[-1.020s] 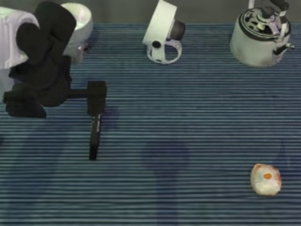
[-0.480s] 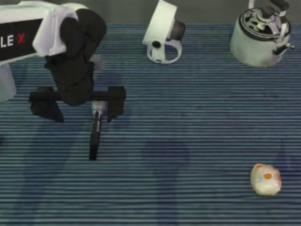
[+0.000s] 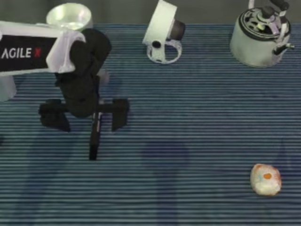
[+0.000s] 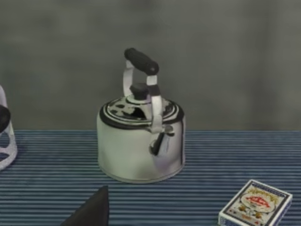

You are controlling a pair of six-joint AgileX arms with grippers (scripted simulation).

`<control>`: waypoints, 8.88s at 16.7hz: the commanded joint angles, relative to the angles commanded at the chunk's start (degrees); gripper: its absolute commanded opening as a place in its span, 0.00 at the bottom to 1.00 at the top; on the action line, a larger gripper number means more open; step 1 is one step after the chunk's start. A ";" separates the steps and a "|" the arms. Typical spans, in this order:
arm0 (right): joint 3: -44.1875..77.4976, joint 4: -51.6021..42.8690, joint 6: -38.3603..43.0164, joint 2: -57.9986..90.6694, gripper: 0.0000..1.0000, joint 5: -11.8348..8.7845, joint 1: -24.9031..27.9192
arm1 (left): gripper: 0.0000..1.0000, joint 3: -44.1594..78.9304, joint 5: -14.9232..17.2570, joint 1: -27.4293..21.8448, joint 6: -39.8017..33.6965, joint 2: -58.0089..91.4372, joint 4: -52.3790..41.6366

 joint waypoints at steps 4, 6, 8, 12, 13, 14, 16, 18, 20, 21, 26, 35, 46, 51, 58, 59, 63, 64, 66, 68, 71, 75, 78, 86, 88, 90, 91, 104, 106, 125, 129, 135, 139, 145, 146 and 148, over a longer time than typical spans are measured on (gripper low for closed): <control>0.00 0.00 0.00 0.00 1.00 0.00 0.00 | 1.00 -3.49 0.06 0.13 0.19 5.15 8.63; 0.00 0.00 0.00 0.00 1.00 0.00 0.00 | 1.00 -3.93 0.07 0.14 0.21 5.83 9.52; 0.00 0.00 0.00 0.00 1.00 0.00 0.00 | 1.00 -3.93 0.07 0.14 0.21 5.83 9.52; 0.00 0.00 0.00 0.00 1.00 0.00 0.00 | 0.77 -3.93 0.07 0.14 0.21 5.83 9.52; 0.00 0.00 0.00 0.00 1.00 0.00 0.00 | 0.70 -3.93 0.07 0.14 0.21 5.83 9.52; 0.00 0.00 0.00 0.00 1.00 0.00 0.00 | 0.62 -3.93 0.07 0.14 0.21 5.83 9.52; 0.00 0.00 0.00 0.00 1.00 0.00 0.00 | 0.47 -3.93 0.07 0.14 0.21 5.83 9.52; 0.00 0.00 0.00 0.00 1.00 0.00 0.00 | 0.32 -3.93 0.07 0.14 0.21 5.83 9.52; 0.00 0.00 0.00 0.00 1.00 0.00 0.00 | 0.17 -3.93 0.07 0.14 0.21 5.83 9.52; 0.00 0.00 0.00 0.00 1.00 0.00 0.00 | 0.10 -3.93 0.07 0.14 0.21 5.83 9.52; 0.00 0.00 0.00 0.00 1.00 0.00 0.00 | 0.00 -3.93 0.07 0.14 0.21 5.83 9.52; 0.00 0.00 0.00 0.00 1.00 0.00 0.00 | 0.00 -3.63 0.28 0.01 2.23 1.80 11.70; 0.00 0.00 0.00 0.00 1.00 0.00 0.00 | 0.00 -16.33 15.71 1.10 12.72 -7.03 57.93; 0.00 0.00 0.00 0.00 1.00 0.00 0.00 | 0.00 -23.39 23.19 2.09 18.10 -13.37 82.07; 0.00 0.00 0.00 0.00 1.00 0.00 0.00 | 0.00 -27.32 27.55 2.80 21.66 -18.48 94.02; 0.00 0.00 0.00 0.00 1.00 0.00 0.00 | 0.00 -27.32 27.55 2.80 21.66 -18.48 94.02; 0.00 0.00 0.00 0.00 1.00 0.00 0.00 | 0.00 -27.28 26.81 1.66 21.66 -18.86 93.69; 0.00 0.00 0.00 0.00 1.00 0.00 0.00 | 0.00 -27.60 25.92 0.53 21.64 -19.69 93.41; 0.00 0.00 0.00 0.00 1.00 0.00 0.00 | 0.00 -28.44 22.85 -2.46 21.59 -22.17 92.70; 0.00 0.00 0.00 0.00 1.00 0.00 0.00 | 0.00 -29.56 18.89 -5.93 21.54 -25.29 91.74; 0.00 0.00 0.00 0.00 1.00 0.00 0.00 | 0.00 -31.24 13.06 -10.96 21.49 -29.88 90.29; 0.00 0.00 0.00 0.00 1.00 0.00 0.00 | 0.00 -32.20 9.94 -13.69 21.45 -32.32 89.45; 0.00 0.00 0.00 0.00 1.00 0.00 0.00 | 0.00 -31.92 10.10 -13.46 21.50 -32.11 89.55; 0.57 0.27 -0.04 0.75 1.00 0.17 0.72 | 0.00 -32.20 9.94 -13.69 21.45 -32.32 89.45; 2.80 1.30 -0.20 3.85 1.00 0.93 3.46 | 0.00 -32.20 9.94 -13.69 21.45 -32.32 89.45; 6.54 3.12 -0.37 9.44 1.00 2.26 7.77 | 0.00 -32.20 9.94 -13.69 21.45 -32.32 89.45; 8.87 4.29 -0.43 13.02 1.00 3.07 10.33 | 0.00 -32.20 9.94 -13.69 21.45 -32.32 89.45; 42.15 22.35 -1.14 64.56 1.00 13.57 44.49 | 0.00 -32.20 9.94 -13.69 21.45 -32.32 89.45; 43.63 22.98 -1.29 67.26 1.00 14.20 46.37 | 0.00 -32.20 9.94 -13.69 21.45 -32.32 89.45; 61.85 27.93 -1.31 90.56 1.00 10.40 42.41 | 0.00 -32.20 9.94 -13.69 21.45 -32.32 89.45; 61.85 27.93 -1.31 90.56 0.92 10.40 42.41 | 0.00 -32.20 9.94 -13.69 21.45 -32.32 89.45; 61.85 27.93 -1.31 90.56 0.47 10.40 42.41 | 0.00 -32.20 9.94 -13.69 21.45 -32.32 89.45; 61.85 27.93 -1.31 90.56 0.17 10.40 42.41 | 0.00 -32.20 9.94 -13.69 21.45 -32.32 89.45; 61.85 27.93 -1.31 90.56 0.00 10.40 42.41 | 0.00 -32.20 9.94 -13.69 21.45 -32.32 89.45; 61.85 27.93 -1.31 90.56 0.00 10.40 42.41 | 0.00 -32.20 9.94 -13.69 21.45 -32.32 89.45; 61.85 27.93 -1.31 90.56 0.00 10.40 42.41 | 0.00 -32.20 9.94 -13.69 21.45 -32.32 89.45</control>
